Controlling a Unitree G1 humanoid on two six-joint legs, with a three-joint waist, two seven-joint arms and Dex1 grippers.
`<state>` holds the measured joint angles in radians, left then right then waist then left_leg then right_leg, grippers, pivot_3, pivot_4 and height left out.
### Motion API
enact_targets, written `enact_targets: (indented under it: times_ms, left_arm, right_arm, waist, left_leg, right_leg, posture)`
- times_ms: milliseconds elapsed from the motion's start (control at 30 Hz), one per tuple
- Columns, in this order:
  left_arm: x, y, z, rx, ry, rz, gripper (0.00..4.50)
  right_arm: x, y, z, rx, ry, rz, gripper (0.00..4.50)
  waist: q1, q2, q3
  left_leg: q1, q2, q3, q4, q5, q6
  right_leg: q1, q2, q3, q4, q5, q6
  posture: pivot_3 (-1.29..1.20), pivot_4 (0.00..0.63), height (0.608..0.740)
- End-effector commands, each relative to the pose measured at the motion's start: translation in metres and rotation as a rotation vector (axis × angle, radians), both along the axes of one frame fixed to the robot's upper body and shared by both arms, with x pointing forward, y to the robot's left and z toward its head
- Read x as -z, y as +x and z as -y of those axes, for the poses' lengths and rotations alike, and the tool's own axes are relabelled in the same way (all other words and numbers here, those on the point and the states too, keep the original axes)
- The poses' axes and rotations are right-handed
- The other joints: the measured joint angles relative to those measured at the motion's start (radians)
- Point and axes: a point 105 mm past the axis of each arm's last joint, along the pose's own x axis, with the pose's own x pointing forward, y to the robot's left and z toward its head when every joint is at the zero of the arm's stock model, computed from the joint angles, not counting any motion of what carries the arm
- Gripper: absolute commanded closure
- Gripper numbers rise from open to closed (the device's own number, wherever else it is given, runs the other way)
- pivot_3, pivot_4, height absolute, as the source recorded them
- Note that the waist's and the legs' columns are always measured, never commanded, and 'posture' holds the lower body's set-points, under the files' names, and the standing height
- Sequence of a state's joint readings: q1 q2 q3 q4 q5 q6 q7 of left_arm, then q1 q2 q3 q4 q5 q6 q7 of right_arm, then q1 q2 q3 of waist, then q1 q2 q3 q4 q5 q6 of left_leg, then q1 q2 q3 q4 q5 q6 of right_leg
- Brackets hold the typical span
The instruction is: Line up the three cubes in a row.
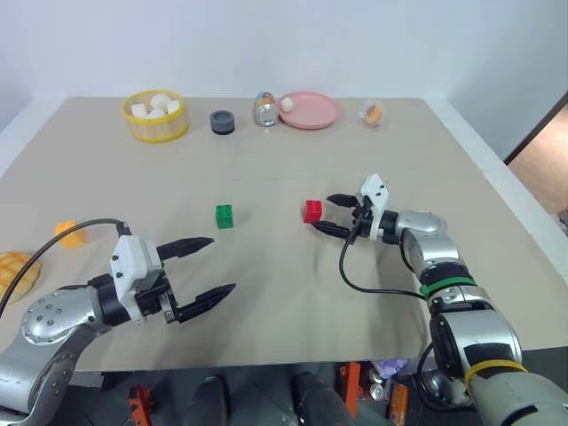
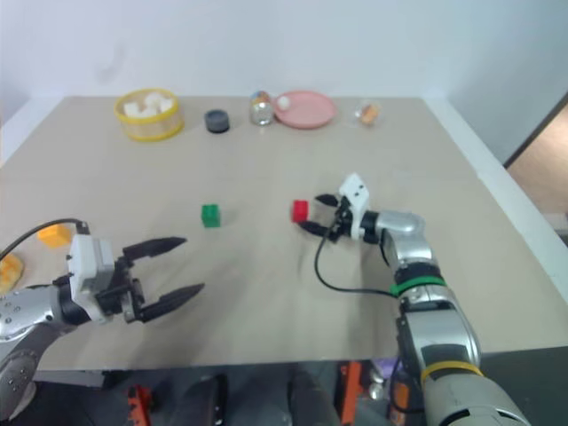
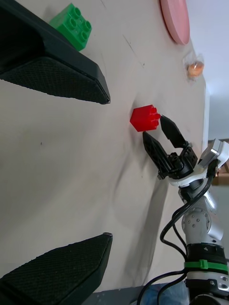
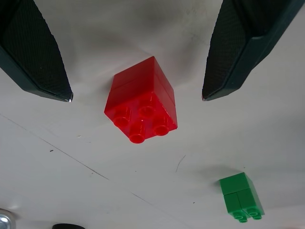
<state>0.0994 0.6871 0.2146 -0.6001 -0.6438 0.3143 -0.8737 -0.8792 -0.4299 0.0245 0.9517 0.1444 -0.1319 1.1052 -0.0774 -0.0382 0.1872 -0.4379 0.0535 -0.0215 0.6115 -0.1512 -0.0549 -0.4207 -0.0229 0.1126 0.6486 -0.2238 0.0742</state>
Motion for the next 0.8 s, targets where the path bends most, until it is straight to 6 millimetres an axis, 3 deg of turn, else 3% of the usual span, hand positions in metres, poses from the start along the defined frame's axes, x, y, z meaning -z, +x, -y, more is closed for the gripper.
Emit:
enact_targets:
  times_ms: [33, 800]
  left_arm:
    - [-0.012, -0.007, 0.003, 0.005, -0.002, 0.042, 0.03]
    - [-0.020, -0.006, 0.003, -0.028, -0.013, 0.064, 0.03]
  right_arm:
    - [-0.012, 0.001, -0.005, -0.021, 0.015, 0.039, 0.00]
    - [-0.001, 0.007, -0.023, -0.018, -0.008, 0.025, 0.00]
  waist:
    - [0.000, 0.000, 0.000]
    - [-0.003, 0.000, 0.000]
  left_leg:
    - [0.000, 0.000, 0.000, 0.000, 0.000, 0.000]
    - [0.000, 0.000, 0.000, 0.000, 0.000, 0.000]
  right_leg:
    - [0.000, 0.000, 0.000, 0.000, 0.000, 0.000]
    - [0.000, 0.000, 0.000, 0.000, 0.000, 0.000]
  posture:
    - [0.00, 0.150, 0.740]
    - [0.00, 0.150, 0.740]
